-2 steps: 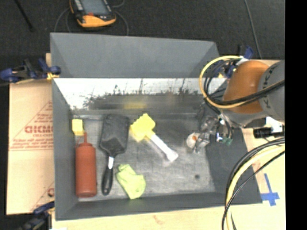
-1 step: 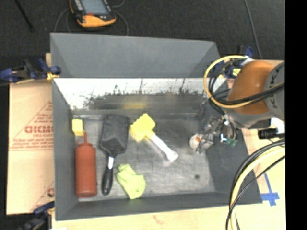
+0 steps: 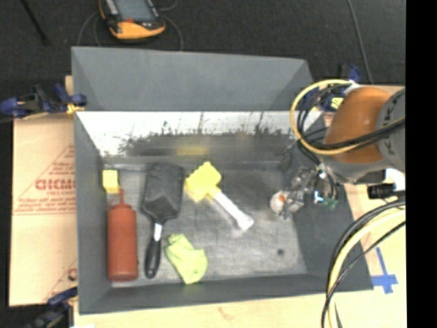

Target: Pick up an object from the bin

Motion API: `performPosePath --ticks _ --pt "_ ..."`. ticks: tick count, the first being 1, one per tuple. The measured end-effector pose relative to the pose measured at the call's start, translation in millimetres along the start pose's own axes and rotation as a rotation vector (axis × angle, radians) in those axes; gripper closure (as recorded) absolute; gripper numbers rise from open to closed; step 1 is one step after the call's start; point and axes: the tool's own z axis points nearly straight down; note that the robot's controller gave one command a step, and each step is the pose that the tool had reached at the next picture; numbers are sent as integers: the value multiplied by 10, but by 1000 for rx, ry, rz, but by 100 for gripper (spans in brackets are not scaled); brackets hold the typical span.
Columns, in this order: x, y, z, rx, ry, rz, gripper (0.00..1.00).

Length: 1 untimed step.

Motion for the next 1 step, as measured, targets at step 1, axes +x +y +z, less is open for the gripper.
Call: performPosePath --ticks 1 --pt "68 -37 -136 -2 1 24 100"
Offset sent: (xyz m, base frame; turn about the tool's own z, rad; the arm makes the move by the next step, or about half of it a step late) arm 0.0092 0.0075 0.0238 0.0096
